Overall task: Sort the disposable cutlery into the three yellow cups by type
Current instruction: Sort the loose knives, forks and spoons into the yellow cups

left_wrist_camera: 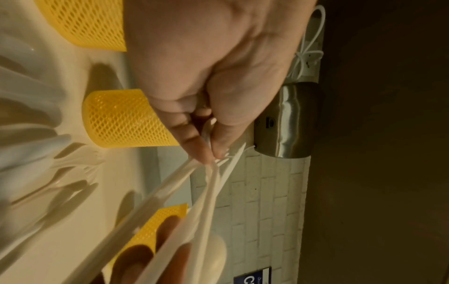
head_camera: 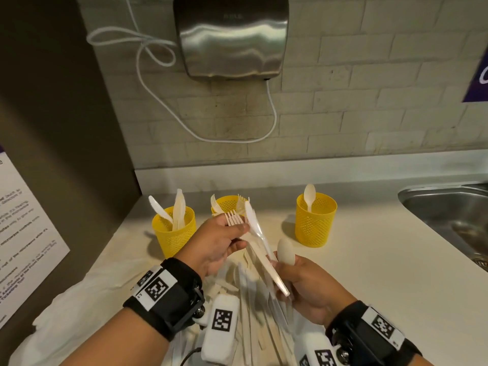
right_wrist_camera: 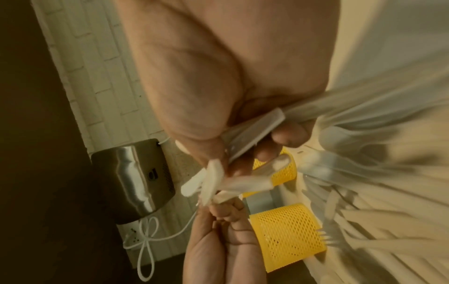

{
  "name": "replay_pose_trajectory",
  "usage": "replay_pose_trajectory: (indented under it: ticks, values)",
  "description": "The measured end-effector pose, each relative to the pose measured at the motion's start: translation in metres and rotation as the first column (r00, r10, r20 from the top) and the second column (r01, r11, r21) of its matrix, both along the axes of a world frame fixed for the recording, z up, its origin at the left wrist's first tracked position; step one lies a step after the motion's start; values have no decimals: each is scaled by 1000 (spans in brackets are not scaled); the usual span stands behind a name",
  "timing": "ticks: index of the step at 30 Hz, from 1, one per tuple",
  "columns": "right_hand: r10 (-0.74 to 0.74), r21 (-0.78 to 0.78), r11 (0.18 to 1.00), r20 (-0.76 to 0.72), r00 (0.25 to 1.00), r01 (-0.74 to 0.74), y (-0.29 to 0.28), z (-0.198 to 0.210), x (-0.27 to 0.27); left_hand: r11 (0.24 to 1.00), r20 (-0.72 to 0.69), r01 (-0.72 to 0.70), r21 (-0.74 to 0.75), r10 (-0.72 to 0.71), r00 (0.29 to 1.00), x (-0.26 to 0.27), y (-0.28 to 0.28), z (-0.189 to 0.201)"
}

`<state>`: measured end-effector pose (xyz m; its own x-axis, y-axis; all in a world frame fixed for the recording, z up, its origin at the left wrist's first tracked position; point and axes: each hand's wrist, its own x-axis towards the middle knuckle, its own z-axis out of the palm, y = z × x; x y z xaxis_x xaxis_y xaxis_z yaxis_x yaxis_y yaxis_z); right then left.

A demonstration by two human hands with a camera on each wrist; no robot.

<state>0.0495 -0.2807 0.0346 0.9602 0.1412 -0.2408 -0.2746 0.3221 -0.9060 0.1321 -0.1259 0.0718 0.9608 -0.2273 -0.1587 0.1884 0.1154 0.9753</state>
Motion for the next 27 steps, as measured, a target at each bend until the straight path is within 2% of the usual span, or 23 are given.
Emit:
replay_pose_trajectory:
  ticks: [3, 5, 8, 11, 16, 20, 23, 25, 27]
  values:
    - [-132, 122, 983, -25, 991, 135, -4, -1, 6, 998, 60, -57, 18, 56, 997, 11, 6, 20]
    - [-237, 158, 958, -42, 971, 241, -11, -2, 12, 991, 163, -131, 14, 127, 978, 23, 14, 38]
    - [-334, 192, 922, -43, 941, 336, -20, -1, 16, 961, 388, -263, 90, 209, 898, 47, 29, 62]
    - [-358, 199, 912, -42, 933, 359, -24, 0, 16, 925, 502, -315, 210, 175, 847, 67, 34, 75]
    - [-343, 221, 913, -37, 939, 343, -28, -1, 15, 863, 520, -339, 374, 107, 848, 90, 22, 61]
    - [-338, 225, 915, -32, 941, 336, -31, -1, 14, 815, 431, -294, 499, 61, 900, 96, 13, 34]
    - [-321, 216, 922, -39, 946, 322, -32, 1, 15, 693, 406, -259, 673, -54, 912, 96, 11, 23]
    - [-312, 232, 921, -43, 949, 313, -32, 2, 14, 643, 385, -243, 726, -87, 919, 91, 13, 24]
    - [-285, 235, 929, -32, 958, 284, -30, 4, 14, 584, 503, -386, 715, -46, 863, 79, 16, 31]
